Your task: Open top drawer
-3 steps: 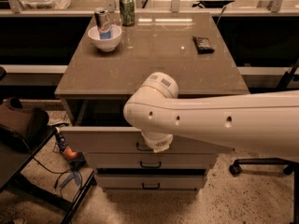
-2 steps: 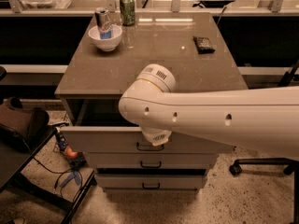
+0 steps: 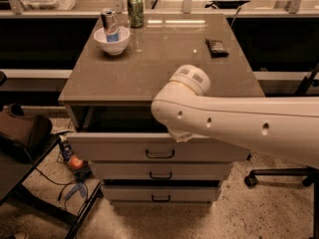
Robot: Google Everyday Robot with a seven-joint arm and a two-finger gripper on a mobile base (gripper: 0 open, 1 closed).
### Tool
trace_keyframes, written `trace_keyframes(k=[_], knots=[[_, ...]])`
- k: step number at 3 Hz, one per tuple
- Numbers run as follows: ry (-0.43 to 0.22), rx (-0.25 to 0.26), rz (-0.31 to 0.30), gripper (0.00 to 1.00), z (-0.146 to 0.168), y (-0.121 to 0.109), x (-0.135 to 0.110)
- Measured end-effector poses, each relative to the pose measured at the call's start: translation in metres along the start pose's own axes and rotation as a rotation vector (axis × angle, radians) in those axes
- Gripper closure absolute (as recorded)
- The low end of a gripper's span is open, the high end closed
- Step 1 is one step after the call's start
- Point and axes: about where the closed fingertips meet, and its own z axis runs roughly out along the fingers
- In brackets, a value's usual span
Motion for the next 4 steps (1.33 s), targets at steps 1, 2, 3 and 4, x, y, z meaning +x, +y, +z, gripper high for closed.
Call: trace_keyframes(k=[1, 2, 3, 4], knots=[[0.008, 0.056, 0.037, 1.0, -0.001, -0.017, 0.023], [0.026, 0.077, 0.064, 0.85, -0.006, -0.026, 0.038], [0.027, 0.078, 0.065, 0.88, -0.007, -0.025, 0.039], [0.029, 0.078, 0.065, 1.0, -0.007, -0.025, 0.039]])
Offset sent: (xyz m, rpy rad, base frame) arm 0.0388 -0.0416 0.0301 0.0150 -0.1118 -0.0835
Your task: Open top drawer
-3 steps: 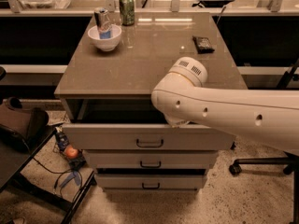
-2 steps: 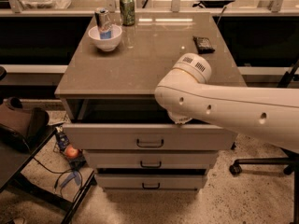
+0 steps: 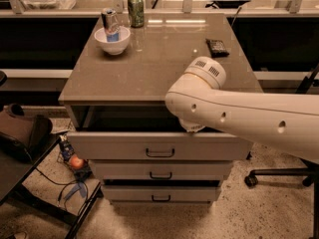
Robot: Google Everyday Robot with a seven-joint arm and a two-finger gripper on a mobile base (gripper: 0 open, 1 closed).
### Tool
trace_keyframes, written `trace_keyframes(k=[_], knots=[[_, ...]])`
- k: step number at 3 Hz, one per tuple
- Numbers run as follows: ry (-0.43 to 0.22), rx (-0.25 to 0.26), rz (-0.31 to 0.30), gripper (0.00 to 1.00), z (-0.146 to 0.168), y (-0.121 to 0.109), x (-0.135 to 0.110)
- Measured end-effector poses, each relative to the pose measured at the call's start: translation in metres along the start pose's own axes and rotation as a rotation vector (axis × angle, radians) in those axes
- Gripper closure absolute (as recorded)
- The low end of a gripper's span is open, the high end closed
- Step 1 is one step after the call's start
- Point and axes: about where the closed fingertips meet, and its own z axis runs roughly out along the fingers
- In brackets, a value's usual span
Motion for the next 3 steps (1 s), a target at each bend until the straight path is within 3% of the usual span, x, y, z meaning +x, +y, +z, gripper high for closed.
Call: trace_keyframes(k=[1, 2, 3], knots=[[0.0, 0.0, 0.0, 1.0, 0.0, 0.0, 0.0], [0.005, -0.033, 0.014, 1.0, 0.003, 0.013, 0.002], [0.008, -0.095, 0.057, 1.0, 0.005, 0.04, 0.009]])
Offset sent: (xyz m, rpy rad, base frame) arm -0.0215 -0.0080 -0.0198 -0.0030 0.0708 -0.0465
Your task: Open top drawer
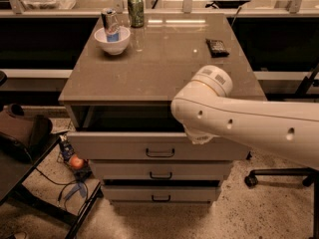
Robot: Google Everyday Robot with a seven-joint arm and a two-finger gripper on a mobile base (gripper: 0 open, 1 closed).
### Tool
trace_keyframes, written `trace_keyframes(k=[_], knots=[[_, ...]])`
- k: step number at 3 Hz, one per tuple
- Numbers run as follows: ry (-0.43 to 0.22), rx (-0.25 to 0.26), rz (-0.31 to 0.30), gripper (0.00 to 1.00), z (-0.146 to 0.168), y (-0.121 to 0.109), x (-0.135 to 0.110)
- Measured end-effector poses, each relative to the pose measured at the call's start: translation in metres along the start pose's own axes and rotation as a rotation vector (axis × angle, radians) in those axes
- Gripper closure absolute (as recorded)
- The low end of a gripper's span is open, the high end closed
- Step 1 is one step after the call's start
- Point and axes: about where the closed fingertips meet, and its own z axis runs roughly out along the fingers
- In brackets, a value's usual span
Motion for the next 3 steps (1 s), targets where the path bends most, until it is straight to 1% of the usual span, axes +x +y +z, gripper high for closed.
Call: trace_keyframes(k=[1, 2, 3], knots=[[0.003, -0.071, 0.05, 1.0, 0.002, 0.033, 0.012], [0.012, -0.113, 0.08, 1.0, -0.004, 0.057, 0.022], [0.012, -0.115, 0.095, 1.0, -0.01, 0.065, 0.024]])
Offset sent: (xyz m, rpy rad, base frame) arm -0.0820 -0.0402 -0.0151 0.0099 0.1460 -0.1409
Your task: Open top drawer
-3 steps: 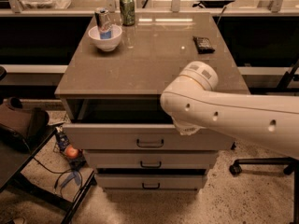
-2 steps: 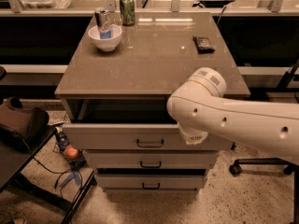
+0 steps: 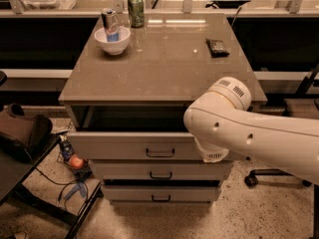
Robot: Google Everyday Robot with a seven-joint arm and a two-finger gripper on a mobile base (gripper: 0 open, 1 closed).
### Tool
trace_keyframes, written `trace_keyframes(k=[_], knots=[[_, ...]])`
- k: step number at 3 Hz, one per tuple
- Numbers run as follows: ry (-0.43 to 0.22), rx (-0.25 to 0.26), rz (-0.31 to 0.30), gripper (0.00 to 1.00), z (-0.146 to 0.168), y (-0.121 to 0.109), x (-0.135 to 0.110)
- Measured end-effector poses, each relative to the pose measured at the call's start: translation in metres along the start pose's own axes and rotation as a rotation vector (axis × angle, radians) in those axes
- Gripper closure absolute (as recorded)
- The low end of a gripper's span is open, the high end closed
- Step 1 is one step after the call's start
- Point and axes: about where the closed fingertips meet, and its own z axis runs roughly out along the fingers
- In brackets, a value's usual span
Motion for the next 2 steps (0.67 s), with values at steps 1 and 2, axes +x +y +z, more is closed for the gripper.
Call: trace_keyframes(k=[1, 2], knots=[[-0.011, 0.037, 0.032, 1.0, 0.0, -0.01, -0.006], [-0.039, 0.085, 0.079, 1.0, 0.008, -0.028, -0.011]])
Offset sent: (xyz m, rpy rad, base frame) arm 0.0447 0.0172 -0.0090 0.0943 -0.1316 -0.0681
